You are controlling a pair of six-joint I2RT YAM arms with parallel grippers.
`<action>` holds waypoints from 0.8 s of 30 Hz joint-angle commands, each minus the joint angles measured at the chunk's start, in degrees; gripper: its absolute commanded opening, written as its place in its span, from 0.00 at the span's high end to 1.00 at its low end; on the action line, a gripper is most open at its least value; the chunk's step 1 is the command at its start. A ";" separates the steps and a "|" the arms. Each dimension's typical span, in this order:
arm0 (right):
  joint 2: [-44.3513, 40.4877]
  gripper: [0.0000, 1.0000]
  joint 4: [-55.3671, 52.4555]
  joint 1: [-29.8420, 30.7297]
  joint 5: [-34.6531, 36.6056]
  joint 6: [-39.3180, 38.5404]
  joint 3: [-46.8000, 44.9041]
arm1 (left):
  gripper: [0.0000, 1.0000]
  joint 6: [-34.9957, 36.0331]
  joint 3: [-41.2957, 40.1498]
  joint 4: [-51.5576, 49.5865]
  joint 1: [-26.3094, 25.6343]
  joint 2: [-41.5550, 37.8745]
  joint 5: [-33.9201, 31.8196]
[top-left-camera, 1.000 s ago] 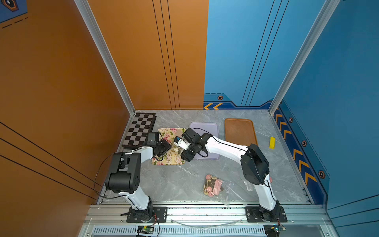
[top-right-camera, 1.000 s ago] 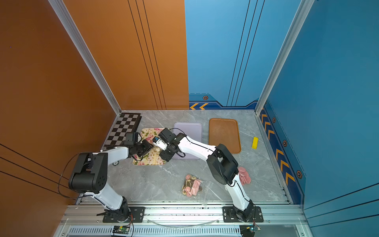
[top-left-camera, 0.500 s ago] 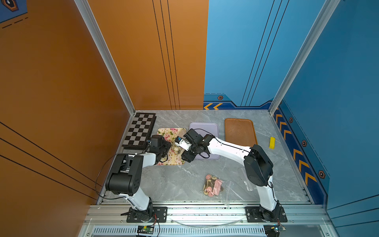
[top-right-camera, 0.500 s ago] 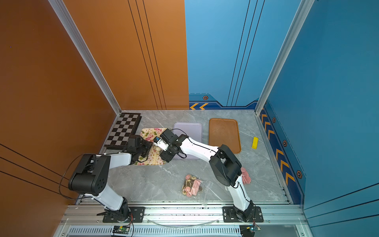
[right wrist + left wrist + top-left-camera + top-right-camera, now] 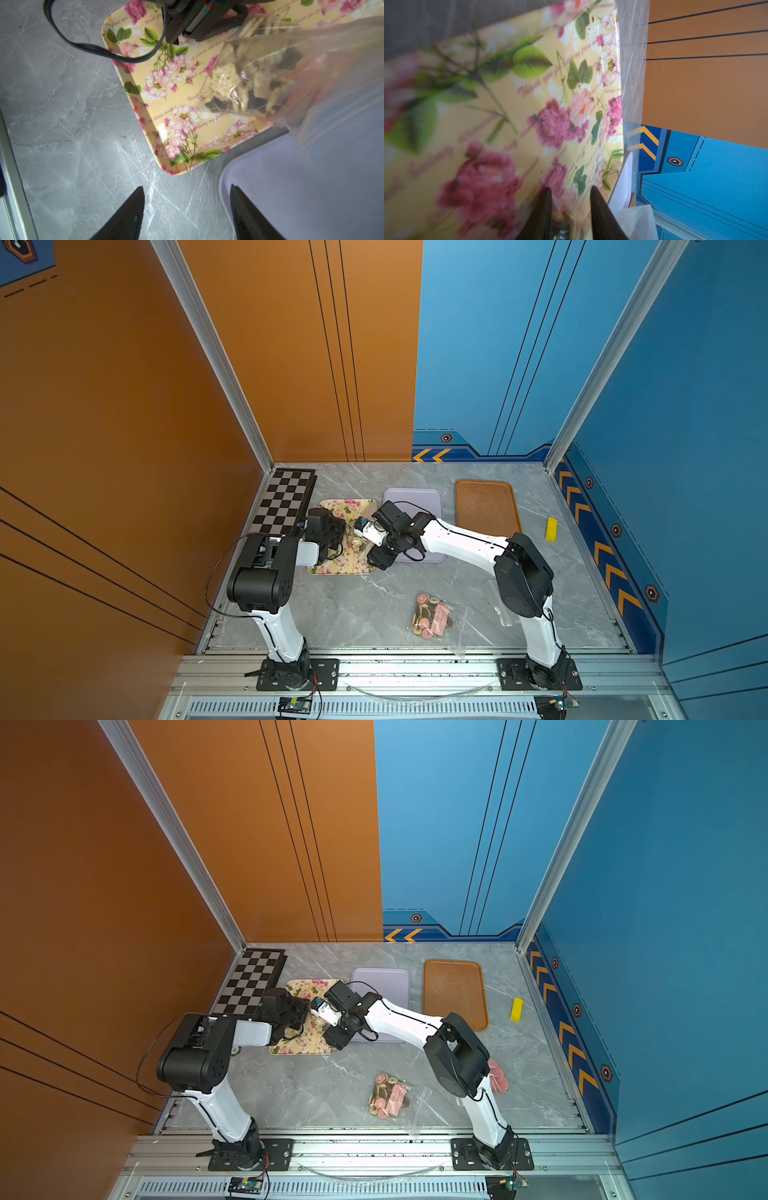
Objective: Pour cookies out of the ziploc bag
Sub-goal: 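Pour the cookies out of the ziploc bag onto the tray.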
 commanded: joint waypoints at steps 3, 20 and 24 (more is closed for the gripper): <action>-1.29 0.33 0.66 0.22 -1.07 0.33 -0.89 | 0.70 -2.98 -2.79 -4.19 -1.78 0.23 0.36; -2.55 0.34 0.66 0.03 -1.91 0.41 -2.55 | 1.00 2.66 -2.62 -12.12 -0.95 -8.69 -0.99; -1.46 0.34 1.45 1.56 1.37 1.44 -1.37 | 1.00 6.03 -4.06 -19.88 -0.77 -17.49 -5.98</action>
